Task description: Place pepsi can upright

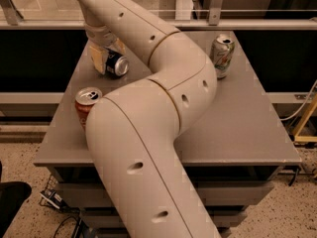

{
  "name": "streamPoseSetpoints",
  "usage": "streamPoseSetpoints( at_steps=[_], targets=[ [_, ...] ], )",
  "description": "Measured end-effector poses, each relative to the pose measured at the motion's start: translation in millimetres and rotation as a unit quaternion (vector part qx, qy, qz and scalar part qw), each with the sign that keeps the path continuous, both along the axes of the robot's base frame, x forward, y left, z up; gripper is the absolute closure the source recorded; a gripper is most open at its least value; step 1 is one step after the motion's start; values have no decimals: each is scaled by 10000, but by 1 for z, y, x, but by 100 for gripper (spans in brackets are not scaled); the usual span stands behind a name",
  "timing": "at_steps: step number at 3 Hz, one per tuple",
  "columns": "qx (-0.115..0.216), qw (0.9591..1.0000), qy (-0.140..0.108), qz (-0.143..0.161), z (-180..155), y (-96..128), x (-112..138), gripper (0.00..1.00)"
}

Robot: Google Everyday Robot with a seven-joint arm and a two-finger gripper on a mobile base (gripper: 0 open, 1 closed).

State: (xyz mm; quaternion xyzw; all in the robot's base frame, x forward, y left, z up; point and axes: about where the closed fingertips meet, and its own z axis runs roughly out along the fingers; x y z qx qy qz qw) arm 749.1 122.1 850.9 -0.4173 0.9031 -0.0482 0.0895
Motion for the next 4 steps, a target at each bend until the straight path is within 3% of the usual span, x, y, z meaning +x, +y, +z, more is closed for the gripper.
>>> streamPoseSetpoints(
  at_steps=[2,3,4],
  targets=[
    [126,9998,-167,40,-5,9,11,86],
    [154,9997,-205,50,-7,11,14,100],
    [176,9996,-223,57,-8,12,16,100]
  ],
)
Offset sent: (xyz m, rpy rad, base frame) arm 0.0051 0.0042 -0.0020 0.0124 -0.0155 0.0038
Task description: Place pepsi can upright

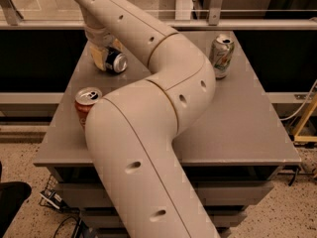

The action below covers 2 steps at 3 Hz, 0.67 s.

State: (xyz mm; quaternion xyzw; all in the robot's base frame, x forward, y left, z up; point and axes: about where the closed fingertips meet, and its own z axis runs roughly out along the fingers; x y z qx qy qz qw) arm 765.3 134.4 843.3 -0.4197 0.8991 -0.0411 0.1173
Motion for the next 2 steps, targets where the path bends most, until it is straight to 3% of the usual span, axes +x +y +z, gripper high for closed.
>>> streamPoseSetpoints(
  at_steps=[1,2],
  targets=[
    [1,10000,1,0,0,0,0,100],
    [399,9991,-56,-154,15,-23,3,100]
  ],
)
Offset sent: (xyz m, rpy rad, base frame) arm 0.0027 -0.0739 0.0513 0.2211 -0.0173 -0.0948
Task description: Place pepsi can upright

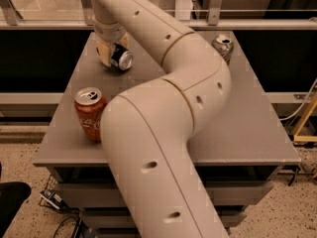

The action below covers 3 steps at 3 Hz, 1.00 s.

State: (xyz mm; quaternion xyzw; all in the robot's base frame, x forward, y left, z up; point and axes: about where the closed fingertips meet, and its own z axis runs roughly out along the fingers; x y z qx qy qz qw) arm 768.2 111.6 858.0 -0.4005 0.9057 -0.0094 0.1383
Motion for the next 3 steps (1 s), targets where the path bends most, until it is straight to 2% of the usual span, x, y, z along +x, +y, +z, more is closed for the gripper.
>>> streamPoseSetpoints(
  at_steps=[1,2,3],
  targets=[
    [627,9978,-165,-135,23,-34,2,100],
    [1396,9894,-399,-72,40,-62,9,100],
    [2214,9711,-856,227,56,-75,23,100]
  ],
)
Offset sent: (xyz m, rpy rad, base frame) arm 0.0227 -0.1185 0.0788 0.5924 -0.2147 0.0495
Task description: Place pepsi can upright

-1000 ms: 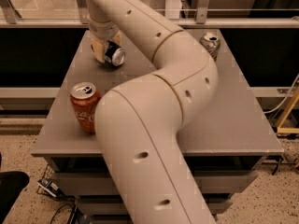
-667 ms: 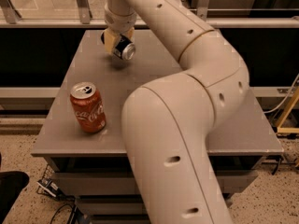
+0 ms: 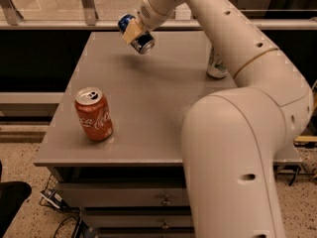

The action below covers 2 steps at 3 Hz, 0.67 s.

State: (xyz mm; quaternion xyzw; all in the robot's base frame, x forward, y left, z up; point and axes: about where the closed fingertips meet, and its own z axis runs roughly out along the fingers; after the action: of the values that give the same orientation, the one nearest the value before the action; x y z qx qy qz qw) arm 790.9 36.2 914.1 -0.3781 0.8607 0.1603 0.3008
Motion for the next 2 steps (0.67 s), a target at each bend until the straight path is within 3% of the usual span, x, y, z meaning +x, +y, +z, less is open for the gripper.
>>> streamPoseSetpoints(
  at_steps=[1,2],
  targets=[
    [748,9938,-802,186,28,-15,-3,100],
    [1105,9851,-1280,322,30,-9,-25,100]
  ],
)
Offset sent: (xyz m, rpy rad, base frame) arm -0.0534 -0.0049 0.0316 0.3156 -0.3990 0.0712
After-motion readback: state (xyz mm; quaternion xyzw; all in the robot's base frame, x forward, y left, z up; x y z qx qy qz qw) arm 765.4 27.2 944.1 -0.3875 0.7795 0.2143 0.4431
